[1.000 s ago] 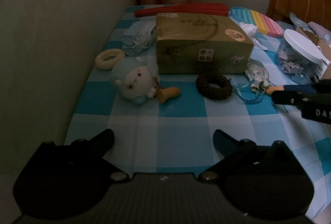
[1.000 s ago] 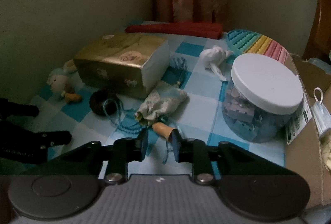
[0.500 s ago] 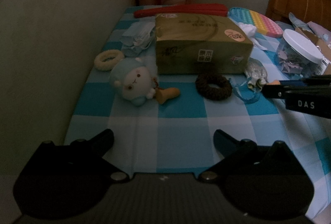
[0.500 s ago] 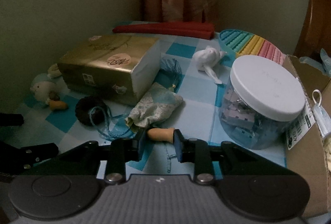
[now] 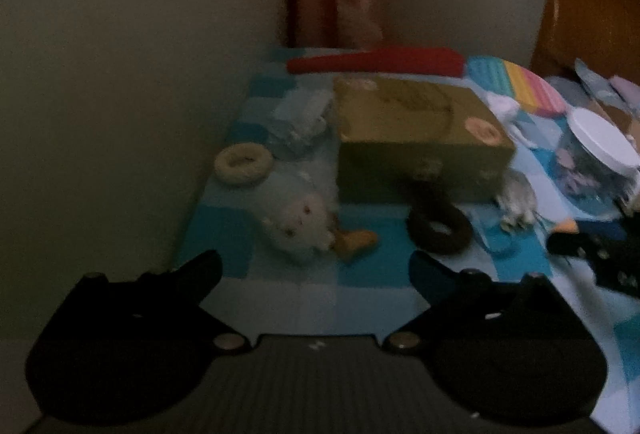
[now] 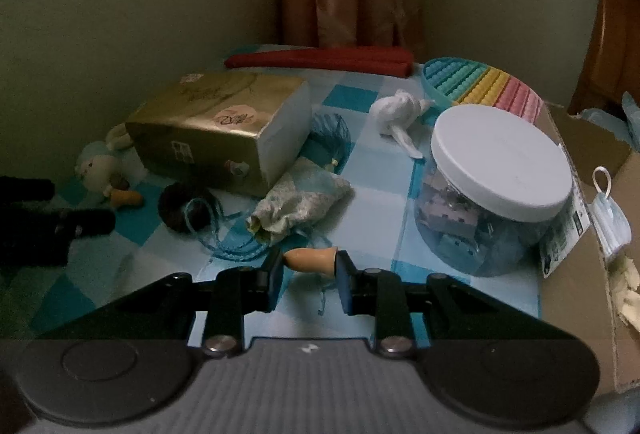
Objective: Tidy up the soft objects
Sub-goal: 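Grasp the plush sheep toy with the left gripper while the right gripper holds the earplug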
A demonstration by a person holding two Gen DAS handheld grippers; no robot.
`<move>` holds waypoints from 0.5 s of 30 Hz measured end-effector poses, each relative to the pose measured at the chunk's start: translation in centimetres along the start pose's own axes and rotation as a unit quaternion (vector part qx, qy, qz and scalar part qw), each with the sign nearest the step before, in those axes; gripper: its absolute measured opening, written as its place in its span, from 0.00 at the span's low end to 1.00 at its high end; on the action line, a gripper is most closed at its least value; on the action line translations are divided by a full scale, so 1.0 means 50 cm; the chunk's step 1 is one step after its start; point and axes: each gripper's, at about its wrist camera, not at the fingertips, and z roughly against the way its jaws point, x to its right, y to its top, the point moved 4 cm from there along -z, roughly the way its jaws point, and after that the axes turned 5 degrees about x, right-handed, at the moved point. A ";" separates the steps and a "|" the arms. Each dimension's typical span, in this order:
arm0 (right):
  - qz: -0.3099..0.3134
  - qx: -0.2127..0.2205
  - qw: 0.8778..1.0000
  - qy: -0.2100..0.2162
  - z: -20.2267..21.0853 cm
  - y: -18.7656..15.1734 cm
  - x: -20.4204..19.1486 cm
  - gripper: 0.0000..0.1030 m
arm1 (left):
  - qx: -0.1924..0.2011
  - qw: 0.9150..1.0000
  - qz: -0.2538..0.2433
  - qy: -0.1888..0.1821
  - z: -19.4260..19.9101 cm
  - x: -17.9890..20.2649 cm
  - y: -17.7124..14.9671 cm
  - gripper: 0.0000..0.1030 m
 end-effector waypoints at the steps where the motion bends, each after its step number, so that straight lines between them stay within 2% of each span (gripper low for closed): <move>1: -0.001 0.001 1.000 0.000 0.003 0.000 0.001 0.31 | 0.002 1.000 0.004 0.005 -0.003 -0.004 0.005 0.94; 4: -0.002 0.004 1.000 0.004 0.010 0.000 0.001 0.31 | 0.014 1.000 0.020 0.014 -0.010 -0.014 0.020 0.90; 6: 0.001 0.007 1.000 0.004 0.013 0.001 0.000 0.31 | 0.018 0.999 0.026 0.018 -0.019 -0.018 0.029 0.79; 8: 0.002 0.009 1.000 0.006 0.015 0.002 0.000 0.31 | 0.023 0.999 0.034 0.022 -0.027 -0.021 0.035 0.74; 11: 0.002 0.009 1.000 0.008 0.017 0.001 0.000 0.31 | 0.030 0.998 0.050 0.031 -0.042 -0.026 0.038 0.72; 15: 0.006 0.005 1.000 0.011 0.017 -0.001 0.001 0.31 | 0.022 0.998 0.056 0.032 -0.060 -0.029 0.038 0.56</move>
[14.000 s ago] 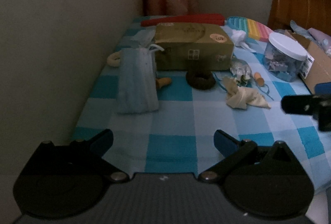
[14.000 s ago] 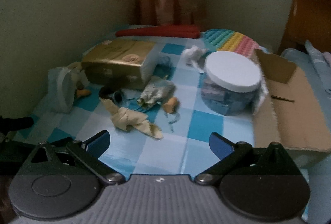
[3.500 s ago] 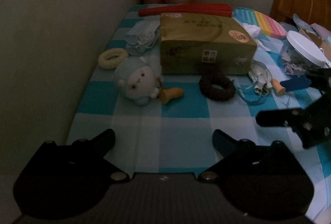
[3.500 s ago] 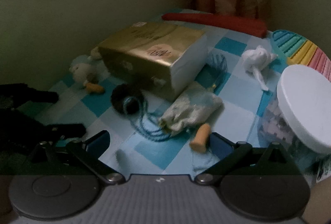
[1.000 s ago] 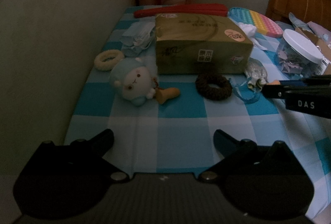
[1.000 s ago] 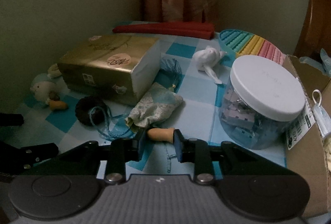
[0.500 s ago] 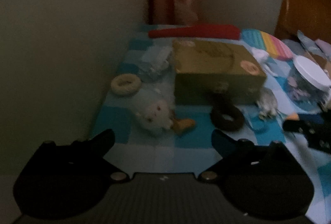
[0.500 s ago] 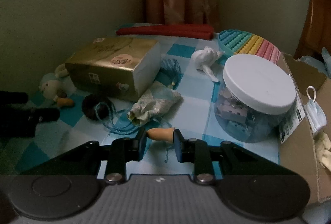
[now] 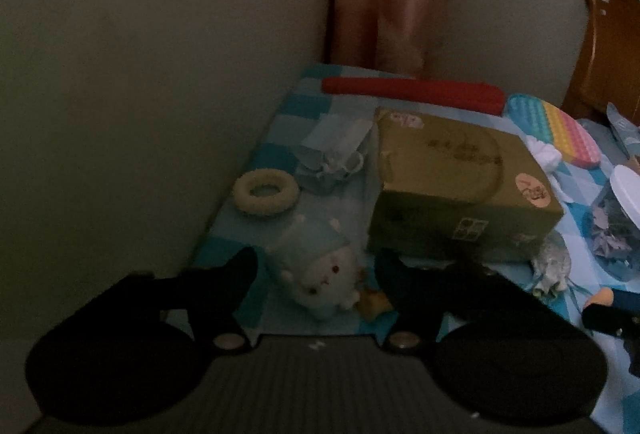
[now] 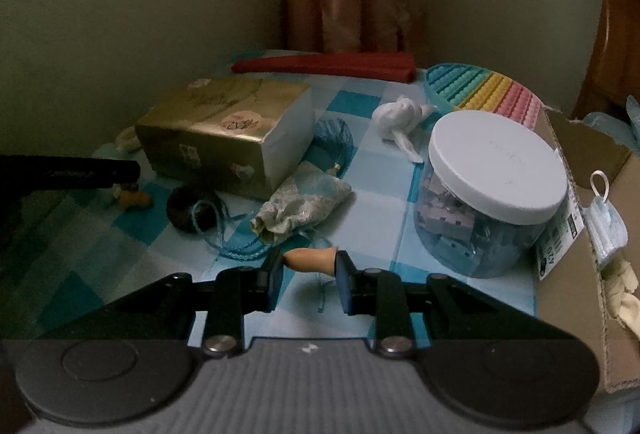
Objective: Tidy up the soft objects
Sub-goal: 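Grasp the plush sheep toy with the left gripper while the right gripper holds the earplug, then carry the sheep toy and orange earplug to the cardboard box with both grippers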
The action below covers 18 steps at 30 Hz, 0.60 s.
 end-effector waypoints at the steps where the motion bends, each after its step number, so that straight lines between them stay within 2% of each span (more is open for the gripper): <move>1: 0.000 0.000 1.000 0.000 -0.001 0.000 0.000 0.31 | -0.003 1.000 0.002 -0.001 -0.004 -0.001 -0.001 0.53; 9: 0.005 -0.001 1.000 0.008 0.009 -0.003 -0.002 0.31 | 0.003 1.000 0.005 -0.013 0.011 -0.008 0.000 0.50; 14: 0.012 0.009 1.000 0.013 0.034 0.001 -0.010 0.31 | 0.010 1.000 -0.014 -0.021 0.052 -0.001 0.014 0.50; 18: 0.018 0.013 1.000 0.017 0.058 0.003 -0.015 0.31 | 0.004 0.998 -0.056 -0.041 0.097 0.019 0.017 0.50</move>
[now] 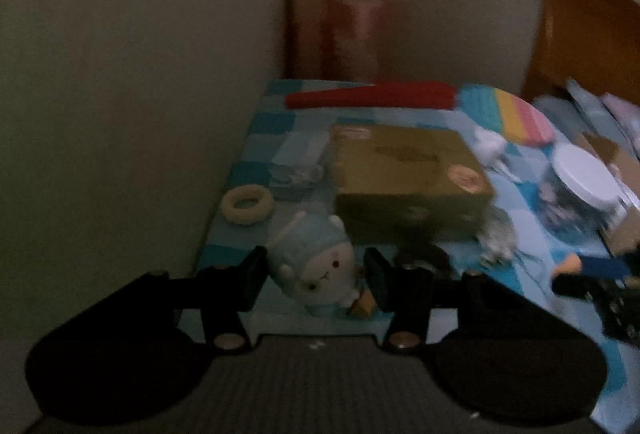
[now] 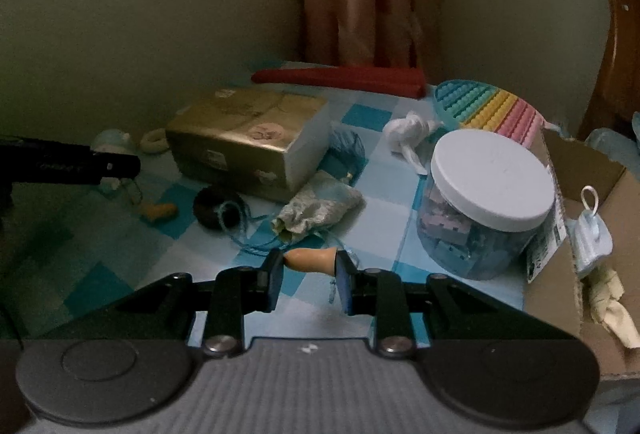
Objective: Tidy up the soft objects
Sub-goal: 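Carry the sheep toy and orange earplug to the cardboard box with both grippers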
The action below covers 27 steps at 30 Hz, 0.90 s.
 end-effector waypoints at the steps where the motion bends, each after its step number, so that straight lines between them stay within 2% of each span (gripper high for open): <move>1: 0.003 0.002 1.000 0.000 0.008 0.001 -0.002 0.31 | -0.001 1.000 -0.010 -0.006 0.011 0.007 0.000 0.50; 8: 0.012 -0.006 1.000 -0.010 0.054 -0.002 0.006 0.31 | -0.015 0.997 -0.051 -0.050 0.078 0.062 -0.002 0.50; 16: 0.014 -0.031 0.999 0.004 0.121 -0.022 0.060 0.31 | -0.030 0.990 -0.091 -0.105 0.119 0.145 0.002 0.50; 20: 0.003 -0.021 1.000 0.015 0.161 -0.026 0.096 0.31 | -0.040 0.986 -0.087 -0.134 0.127 0.187 0.007 0.50; 23: 0.002 -0.005 1.000 0.008 0.190 -0.022 0.129 0.31 | -0.040 0.984 -0.090 -0.150 0.134 0.219 0.013 0.50; 27: 0.003 0.027 1.000 -0.015 0.224 -0.003 0.186 0.31 | -0.035 0.982 -0.100 -0.155 0.143 0.254 0.023 0.50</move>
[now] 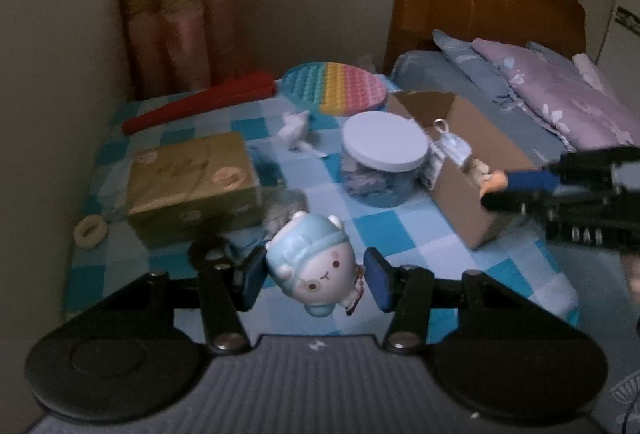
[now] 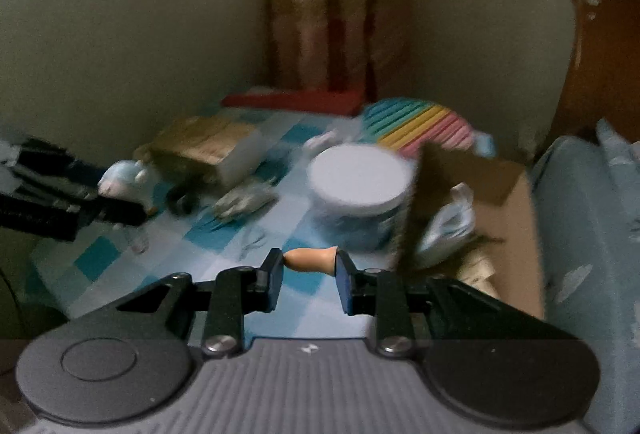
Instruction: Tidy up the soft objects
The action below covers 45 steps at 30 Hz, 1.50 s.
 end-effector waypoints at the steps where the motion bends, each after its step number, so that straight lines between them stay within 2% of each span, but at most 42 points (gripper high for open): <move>1: 0.000 0.006 1.000 -0.011 0.001 0.004 0.016 0.31 | 0.000 1.000 -0.001 -0.002 -0.001 0.008 0.004 0.50; 7: -0.026 -0.003 0.998 -0.059 -0.020 -0.006 0.114 0.32 | -0.003 1.000 -0.016 -0.015 -0.025 0.058 0.026 0.50; 11: -0.045 -0.018 0.998 -0.051 -0.037 -0.026 0.143 0.33 | -0.006 0.999 -0.028 -0.029 -0.050 0.090 0.049 0.50; 12: -0.047 -0.020 0.998 -0.048 -0.037 -0.029 0.143 0.36 | -0.007 0.999 -0.032 -0.033 -0.058 0.098 0.056 0.50; 15: -0.046 -0.015 0.998 -0.045 -0.032 -0.037 0.140 0.65 | -0.012 0.998 -0.049 -0.044 -0.083 0.123 0.082 0.50; 18: -0.040 -0.005 0.999 -0.031 -0.019 -0.040 0.132 0.67 | -0.010 0.996 -0.070 -0.061 -0.105 0.158 0.117 0.50; 23: -0.032 -0.004 0.999 -0.016 -0.002 -0.058 0.113 0.77 | -0.002 0.989 -0.107 -0.105 -0.144 0.235 0.181 0.50; 28: -0.025 -0.010 1.000 -0.013 0.010 -0.070 0.101 0.80 | -0.022 0.980 -0.125 -0.156 -0.204 0.319 0.210 0.51; 30: -0.023 -0.015 0.999 -0.017 0.014 -0.074 0.099 0.82 | -0.022 0.979 -0.119 -0.167 -0.224 0.337 0.211 0.56; 31: -0.024 -0.016 0.999 -0.017 0.015 -0.075 0.100 0.84 | -0.013 0.978 -0.115 -0.172 -0.229 0.341 0.213 0.61; 32: -0.024 -0.016 1.000 -0.013 0.018 -0.076 0.099 0.85 | -0.006 0.978 -0.108 -0.176 -0.234 0.343 0.214 0.76; 33: -0.024 -0.017 1.000 -0.011 0.019 -0.077 0.099 0.85 | -0.007 0.979 -0.102 -0.176 -0.238 0.342 0.215 0.85; 37: -0.021 -0.018 1.000 -0.007 0.028 -0.078 0.094 0.85 | -0.003 0.979 -0.103 -0.175 -0.231 0.339 0.212 0.87; 45: -0.024 -0.016 1.000 0.004 0.036 -0.071 0.063 0.85 | -0.010 0.987 -0.108 -0.118 -0.163 0.268 0.168 0.92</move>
